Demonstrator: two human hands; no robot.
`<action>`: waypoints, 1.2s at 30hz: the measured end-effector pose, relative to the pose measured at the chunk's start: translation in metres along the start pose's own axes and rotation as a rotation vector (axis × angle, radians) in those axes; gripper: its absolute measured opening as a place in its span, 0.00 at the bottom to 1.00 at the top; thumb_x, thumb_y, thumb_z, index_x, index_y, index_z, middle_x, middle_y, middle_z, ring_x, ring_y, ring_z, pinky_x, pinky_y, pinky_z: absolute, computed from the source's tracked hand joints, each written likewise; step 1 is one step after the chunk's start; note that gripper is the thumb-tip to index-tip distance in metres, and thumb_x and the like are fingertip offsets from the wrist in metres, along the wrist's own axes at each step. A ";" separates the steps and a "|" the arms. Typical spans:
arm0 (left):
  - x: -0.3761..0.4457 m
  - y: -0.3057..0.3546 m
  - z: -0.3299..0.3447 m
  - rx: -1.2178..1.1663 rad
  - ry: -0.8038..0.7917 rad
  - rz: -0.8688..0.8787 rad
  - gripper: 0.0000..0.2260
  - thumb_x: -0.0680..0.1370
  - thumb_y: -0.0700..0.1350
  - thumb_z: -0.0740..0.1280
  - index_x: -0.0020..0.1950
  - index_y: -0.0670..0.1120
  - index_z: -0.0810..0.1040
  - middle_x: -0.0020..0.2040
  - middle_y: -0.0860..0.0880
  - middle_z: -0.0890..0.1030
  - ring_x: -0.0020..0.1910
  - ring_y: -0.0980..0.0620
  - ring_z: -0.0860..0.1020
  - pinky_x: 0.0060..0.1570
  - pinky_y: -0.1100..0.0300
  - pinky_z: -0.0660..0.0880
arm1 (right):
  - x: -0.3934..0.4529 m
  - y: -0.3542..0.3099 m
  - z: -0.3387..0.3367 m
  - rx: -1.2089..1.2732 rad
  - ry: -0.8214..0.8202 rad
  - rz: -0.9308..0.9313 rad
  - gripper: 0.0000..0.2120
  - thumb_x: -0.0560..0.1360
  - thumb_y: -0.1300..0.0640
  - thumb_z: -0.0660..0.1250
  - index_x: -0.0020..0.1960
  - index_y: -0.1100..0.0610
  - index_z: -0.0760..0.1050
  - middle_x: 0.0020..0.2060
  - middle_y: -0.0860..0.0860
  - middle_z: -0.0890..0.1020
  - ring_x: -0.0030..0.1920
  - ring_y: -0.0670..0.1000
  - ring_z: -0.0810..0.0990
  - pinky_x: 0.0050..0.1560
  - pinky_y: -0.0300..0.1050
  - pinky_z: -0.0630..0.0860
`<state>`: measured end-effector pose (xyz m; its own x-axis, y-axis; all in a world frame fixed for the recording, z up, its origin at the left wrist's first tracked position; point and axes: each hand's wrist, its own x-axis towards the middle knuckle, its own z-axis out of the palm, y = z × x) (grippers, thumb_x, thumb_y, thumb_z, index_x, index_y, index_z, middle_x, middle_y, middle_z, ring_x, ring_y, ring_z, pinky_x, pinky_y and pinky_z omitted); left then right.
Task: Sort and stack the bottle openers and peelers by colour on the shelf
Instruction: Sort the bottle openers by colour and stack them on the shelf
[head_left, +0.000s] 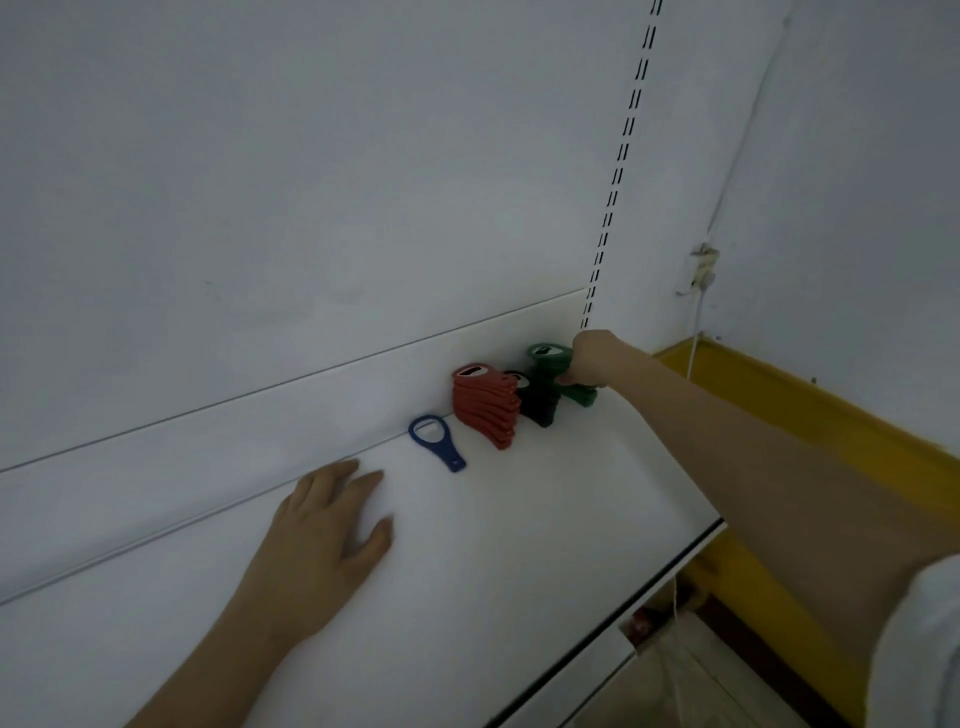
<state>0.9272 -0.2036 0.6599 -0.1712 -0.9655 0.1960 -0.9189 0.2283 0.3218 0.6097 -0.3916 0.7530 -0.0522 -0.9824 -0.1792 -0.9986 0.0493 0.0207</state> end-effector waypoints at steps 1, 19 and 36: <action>0.000 0.000 0.000 0.002 0.003 0.001 0.33 0.75 0.68 0.50 0.74 0.53 0.70 0.73 0.51 0.69 0.72 0.51 0.65 0.71 0.54 0.63 | 0.002 0.000 0.003 0.015 0.010 0.002 0.23 0.75 0.45 0.70 0.34 0.58 0.64 0.32 0.52 0.70 0.36 0.51 0.73 0.30 0.40 0.65; 0.000 -0.004 0.003 -0.022 0.039 0.015 0.31 0.75 0.68 0.51 0.73 0.54 0.71 0.72 0.53 0.69 0.72 0.53 0.65 0.70 0.56 0.63 | 0.013 -0.024 -0.027 -0.075 -0.231 0.058 0.38 0.73 0.42 0.72 0.71 0.66 0.66 0.64 0.61 0.74 0.63 0.59 0.76 0.59 0.51 0.74; 0.000 -0.004 0.004 -0.028 0.045 0.024 0.31 0.76 0.67 0.52 0.73 0.54 0.72 0.72 0.53 0.69 0.72 0.53 0.66 0.70 0.55 0.63 | 0.005 -0.036 -0.041 -0.168 -0.342 0.086 0.35 0.79 0.41 0.62 0.75 0.65 0.60 0.70 0.61 0.69 0.68 0.59 0.71 0.67 0.50 0.70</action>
<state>0.9299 -0.2051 0.6548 -0.1762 -0.9532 0.2455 -0.9041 0.2554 0.3425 0.6463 -0.4056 0.7916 -0.1642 -0.8581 -0.4865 -0.9762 0.0705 0.2052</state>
